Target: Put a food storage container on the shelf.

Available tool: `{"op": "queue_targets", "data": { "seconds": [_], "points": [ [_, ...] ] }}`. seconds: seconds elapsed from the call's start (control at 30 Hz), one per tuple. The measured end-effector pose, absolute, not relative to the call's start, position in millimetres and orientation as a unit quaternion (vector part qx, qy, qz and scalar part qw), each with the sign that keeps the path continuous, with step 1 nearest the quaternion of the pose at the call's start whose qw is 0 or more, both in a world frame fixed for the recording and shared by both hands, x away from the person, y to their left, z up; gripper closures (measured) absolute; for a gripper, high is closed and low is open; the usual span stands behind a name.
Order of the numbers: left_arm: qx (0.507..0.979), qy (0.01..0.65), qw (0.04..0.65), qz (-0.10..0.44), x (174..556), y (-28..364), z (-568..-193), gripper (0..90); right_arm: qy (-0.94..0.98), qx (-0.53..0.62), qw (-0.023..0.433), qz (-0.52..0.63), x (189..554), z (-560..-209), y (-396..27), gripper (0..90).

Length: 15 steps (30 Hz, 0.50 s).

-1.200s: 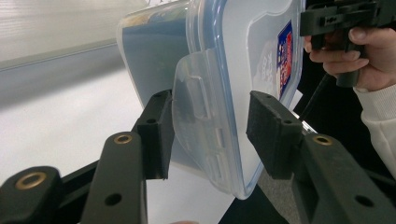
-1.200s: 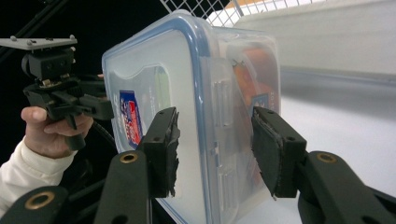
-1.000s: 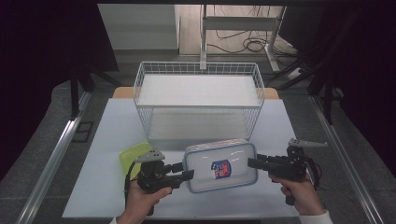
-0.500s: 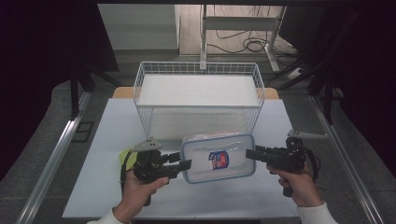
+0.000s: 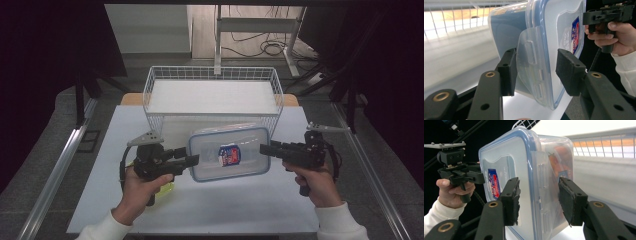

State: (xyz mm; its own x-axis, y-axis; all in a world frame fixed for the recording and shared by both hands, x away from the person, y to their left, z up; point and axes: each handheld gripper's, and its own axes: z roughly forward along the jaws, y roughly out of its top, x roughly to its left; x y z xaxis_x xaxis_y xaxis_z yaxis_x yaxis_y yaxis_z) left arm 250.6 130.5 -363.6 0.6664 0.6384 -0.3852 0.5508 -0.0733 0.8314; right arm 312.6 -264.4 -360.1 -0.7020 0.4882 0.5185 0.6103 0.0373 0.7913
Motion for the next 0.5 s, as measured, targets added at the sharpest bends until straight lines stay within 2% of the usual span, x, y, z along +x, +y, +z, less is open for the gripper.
{"op": "queue_targets", "data": {
  "seconds": [0.5],
  "points": [
    [0.731,0.396,0.554,0.049,279.8,145.8,-338.5,53.0,-0.713,-0.377,0.044,-0.590,339.1,-336.2,-249.3,52.4]
  ]
}}
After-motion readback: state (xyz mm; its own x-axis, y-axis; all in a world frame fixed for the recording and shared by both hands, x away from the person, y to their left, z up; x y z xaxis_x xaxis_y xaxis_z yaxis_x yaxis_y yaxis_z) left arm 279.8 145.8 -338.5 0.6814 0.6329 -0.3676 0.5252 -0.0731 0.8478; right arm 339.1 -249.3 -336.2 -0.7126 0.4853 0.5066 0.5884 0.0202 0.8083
